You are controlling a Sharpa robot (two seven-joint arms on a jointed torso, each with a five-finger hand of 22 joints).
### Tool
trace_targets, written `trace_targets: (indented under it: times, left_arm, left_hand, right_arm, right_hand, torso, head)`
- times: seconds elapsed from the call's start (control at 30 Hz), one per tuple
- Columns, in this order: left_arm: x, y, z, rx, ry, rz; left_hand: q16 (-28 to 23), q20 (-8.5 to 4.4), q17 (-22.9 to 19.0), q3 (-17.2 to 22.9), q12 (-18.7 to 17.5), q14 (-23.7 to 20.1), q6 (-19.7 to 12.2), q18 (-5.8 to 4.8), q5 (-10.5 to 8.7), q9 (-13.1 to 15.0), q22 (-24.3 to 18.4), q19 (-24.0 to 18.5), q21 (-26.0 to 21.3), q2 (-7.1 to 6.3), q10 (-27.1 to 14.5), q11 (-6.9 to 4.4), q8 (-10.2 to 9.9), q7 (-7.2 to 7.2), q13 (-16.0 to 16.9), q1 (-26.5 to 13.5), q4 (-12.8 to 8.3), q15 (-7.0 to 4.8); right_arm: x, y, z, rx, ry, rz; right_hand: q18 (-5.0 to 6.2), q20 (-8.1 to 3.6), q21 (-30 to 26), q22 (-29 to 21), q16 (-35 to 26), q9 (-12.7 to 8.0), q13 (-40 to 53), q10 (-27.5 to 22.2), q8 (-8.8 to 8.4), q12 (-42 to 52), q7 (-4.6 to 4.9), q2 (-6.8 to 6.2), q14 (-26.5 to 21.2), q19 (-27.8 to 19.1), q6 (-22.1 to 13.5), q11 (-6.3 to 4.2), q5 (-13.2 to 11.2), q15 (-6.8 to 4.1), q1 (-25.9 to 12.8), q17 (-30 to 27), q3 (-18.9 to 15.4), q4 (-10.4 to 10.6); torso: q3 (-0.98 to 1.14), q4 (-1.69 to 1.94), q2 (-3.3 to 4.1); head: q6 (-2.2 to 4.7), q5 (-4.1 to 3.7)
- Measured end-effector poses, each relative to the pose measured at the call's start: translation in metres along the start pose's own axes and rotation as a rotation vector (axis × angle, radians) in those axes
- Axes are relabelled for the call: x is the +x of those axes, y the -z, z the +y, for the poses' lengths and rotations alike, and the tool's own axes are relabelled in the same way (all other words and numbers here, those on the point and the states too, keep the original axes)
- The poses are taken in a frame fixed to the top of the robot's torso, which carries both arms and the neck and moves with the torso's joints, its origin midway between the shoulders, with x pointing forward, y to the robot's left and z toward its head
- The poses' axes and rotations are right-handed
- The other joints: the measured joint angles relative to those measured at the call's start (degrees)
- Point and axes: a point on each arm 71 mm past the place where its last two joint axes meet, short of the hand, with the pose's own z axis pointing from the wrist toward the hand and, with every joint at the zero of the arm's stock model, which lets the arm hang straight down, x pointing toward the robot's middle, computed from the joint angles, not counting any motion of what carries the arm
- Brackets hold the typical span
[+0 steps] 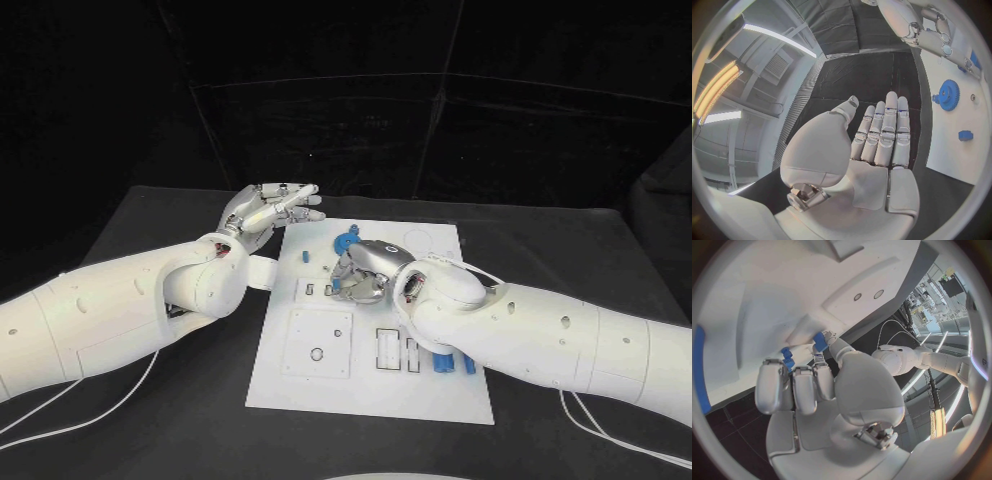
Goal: Assemble the parts on the task board
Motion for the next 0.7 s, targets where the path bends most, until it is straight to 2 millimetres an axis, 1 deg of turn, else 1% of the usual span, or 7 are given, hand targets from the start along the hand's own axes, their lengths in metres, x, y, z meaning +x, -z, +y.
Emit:
trace_targets:
  times: [0.13,0.17,0.23,0.3,0.43,0.63,0.7]
  left_arm:
    - [0.0002,0.0,0.0001,-0.002,0.001,0.003]
    - [0.0002,0.0,0.0002,-0.002,0.001,0.003]
    - [0.0004,0.0001,0.0001,-0.003,0.001,0.005]
    - [0.0006,0.0002,0.0001,-0.003,0.001,0.006]
    - [0.0007,0.0002,0.0001,-0.003,0.001,0.008]
    - [-0.0002,0.0005,0.0,-0.003,-0.001,0.007]
    - [-0.0008,0.0006,0.0,-0.003,-0.002,0.006]
  left_hand:
    - [0.0,0.0,0.0,0.0,0.0,0.0,0.0,0.0,0.0,0.0,0.0,0.0,0.0,0.0,0.0,0.0,0.0,0.0,0.0,0.0,0.0,0.0]
    - [0.0,0.0,0.0,0.0,0.0,0.0,0.0,0.0,0.0,0.0,0.0,0.0,0.0,0.0,0.0,0.0,0.0,0.0,0.0,0.0,0.0,0.0]
    - [0.0,0.0,0.0,0.0,0.0,0.0,0.0,0.0,0.0,0.0,0.0,0.0,0.0,0.0,0.0,0.0,0.0,0.0,0.0,0.0,0.0,0.0]
    - [0.0,0.0,0.0,0.0,0.0,0.0,0.0,0.0,0.0,0.0,0.0,0.0,0.0,0.0,0.0,0.0,0.0,0.0,0.0,0.0,0.0,0.0]
    - [0.0,0.0,0.0,0.0,0.0,0.0,0.0,0.0,0.0,0.0,0.0,0.0,0.0,0.0,0.0,0.0,0.0,0.0,0.0,0.0,0.0,0.0]
    - [0.0,0.0,0.0,0.0,0.0,0.0,0.0,0.0,0.0,0.0,0.0,0.0,0.0,0.0,0.0,0.0,0.0,0.0,0.0,0.0,0.0,0.0]
    - [0.0,0.0,0.0,0.0,0.0,0.0,0.0,0.0,0.0,0.0,0.0,0.0,0.0,0.0,0.0,0.0,0.0,0.0,0.0,0.0,0.0,0.0]
  right_arm:
    - [-0.0001,0.0001,-0.0007,0.002,0.003,0.003]
    - [-0.0001,0.0002,-0.0009,0.003,0.003,0.003]
    - [0.0,0.0005,-0.0012,0.003,0.004,0.004]
    - [0.0001,0.0008,-0.0017,0.004,0.004,0.005]
    - [0.0001,0.0016,-0.0026,0.005,0.006,0.006]
    - [0.0004,0.0024,-0.003,0.004,0.008,0.006]
    - [0.0006,0.0025,-0.003,0.004,0.009,0.006]
  right_hand:
    - [0.0,0.0,0.0,-0.1,0.0,-0.1,0.0,0.0,-0.03,0.0,-0.02,-0.14,0.0,0.0,0.0,0.01,-0.1,0.0,-0.1,0.0,0.0,0.0]
    - [0.0,0.0,0.0,-0.1,0.0,-0.1,0.0,-0.2,-0.03,0.0,-0.03,-0.14,0.0,0.0,0.0,0.22,-0.1,0.0,-0.1,0.0,0.1,-0.1]
    - [0.0,0.0,0.0,-0.1,-0.2,-0.2,0.0,-0.2,-0.04,-0.2,-0.09,-0.14,0.0,0.0,-0.1,0.21,-0.1,0.0,-0.1,0.0,0.2,-0.2]
    - [0.0,0.0,0.0,-0.1,-0.2,-0.3,0.0,-0.4,-0.05,-0.6,-0.12,-0.15,0.0,0.0,-0.1,0.42,-0.1,0.0,-0.1,0.0,0.5,-0.5]
    - [0.0,0.0,0.0,-0.2,-0.2,-0.3,0.0,-0.4,-0.1,-0.6,-0.2,-0.37,0.0,0.0,-0.2,0.42,-0.1,0.0,-0.4,0.0,0.7,-0.7]
    - [0.0,0.0,0.0,-0.2,-0.2,-0.3,0.0,-0.6,-0.27,-0.9,-0.27,-0.52,0.0,0.0,-0.3,0.62,-0.2,0.0,-0.5,0.0,0.7,-0.7]
    - [0.0,0.0,0.0,-0.3,-0.2,-0.3,0.0,-0.6,-0.48,-0.9,-0.15,-0.52,0.0,0.0,-0.4,0.63,-0.2,0.0,-0.5,0.0,0.8,-0.8]
  torso:
    - [0.0,0.0,0.0]
    - [0.0,-0.01,0.0]
    - [0.0,-0.03,0.0]
    - [-0.01,-0.05,0.0]
    - [-0.02,-0.06,0.0]
    - [-0.05,-0.06,0.0]
    - [-0.05,-0.06,0.0]
  head:
    - [-0.09,0.05]
    - [-0.1,0.06]
    - [-0.17,0.09]
    - [-0.23,0.09]
    - [-0.35,0.1]
    - [-0.46,0.0]
    - [-0.46,-0.05]
